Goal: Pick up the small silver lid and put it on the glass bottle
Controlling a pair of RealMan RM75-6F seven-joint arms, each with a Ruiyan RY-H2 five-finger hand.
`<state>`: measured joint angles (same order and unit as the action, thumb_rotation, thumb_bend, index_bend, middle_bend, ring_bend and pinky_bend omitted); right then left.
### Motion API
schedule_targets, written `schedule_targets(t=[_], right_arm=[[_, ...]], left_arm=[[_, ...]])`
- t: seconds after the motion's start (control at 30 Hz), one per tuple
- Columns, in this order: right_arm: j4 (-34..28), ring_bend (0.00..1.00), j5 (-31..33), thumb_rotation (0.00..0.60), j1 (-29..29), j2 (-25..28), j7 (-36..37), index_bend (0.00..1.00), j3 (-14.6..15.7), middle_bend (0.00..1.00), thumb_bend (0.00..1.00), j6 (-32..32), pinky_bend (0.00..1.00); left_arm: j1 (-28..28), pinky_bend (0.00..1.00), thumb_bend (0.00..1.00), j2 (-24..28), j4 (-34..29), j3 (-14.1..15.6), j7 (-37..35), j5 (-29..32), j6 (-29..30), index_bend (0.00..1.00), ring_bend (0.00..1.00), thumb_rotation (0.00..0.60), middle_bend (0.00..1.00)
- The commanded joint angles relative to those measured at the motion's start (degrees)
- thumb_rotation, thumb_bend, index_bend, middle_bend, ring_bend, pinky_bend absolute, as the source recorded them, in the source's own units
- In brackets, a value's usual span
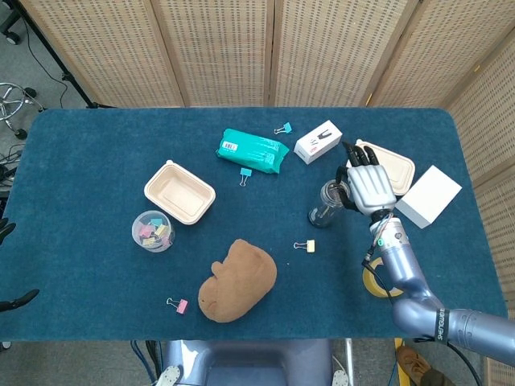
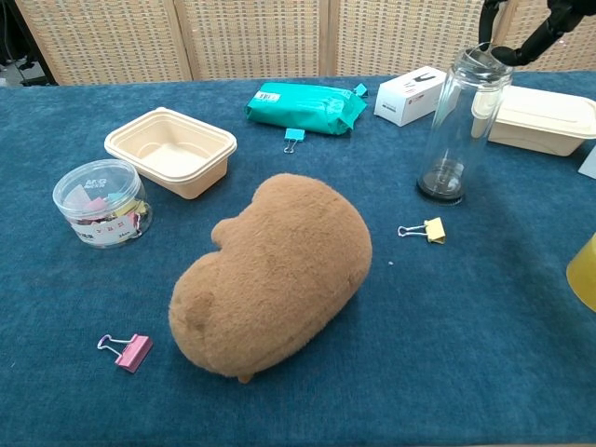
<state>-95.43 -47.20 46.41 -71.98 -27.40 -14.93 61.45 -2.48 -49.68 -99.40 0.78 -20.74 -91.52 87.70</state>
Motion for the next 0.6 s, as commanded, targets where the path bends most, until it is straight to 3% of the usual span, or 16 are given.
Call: schedule_targets(t=[0.03,0.27,0.6], right_arm=[[-0.2,0.00,-1.2,0.600,-0.4,0.2,0.3,0.40,0.6,0.00,0.63,0.0,0.00],[-0.4,0.00,-1.8,0.600,-0.7,0.5,1.1,0.32,0.7,0.00,0.63,-0.3,0.00],[-5.0,0.00,-5.5,0.600,-2.3,3.4,3.0,0.31,0.0,0.00,0.63,2.0,0.00]], left_arm=[[-0.1,0.00,0.00,0.0,-0.1,0.0,0.3,0.0,-0.1,0.00,0.00,0.600,0.00],[0.0,0.00,0.00,0.0,-0.1,0.0,0.4,-0.1,0.1,0.00,0.00,0.600,0.00],[0.0,0.00,0.00,0.0,0.0,0.1,0.1,-0.1,0.2,0.00,0.00,0.600,0.00]])
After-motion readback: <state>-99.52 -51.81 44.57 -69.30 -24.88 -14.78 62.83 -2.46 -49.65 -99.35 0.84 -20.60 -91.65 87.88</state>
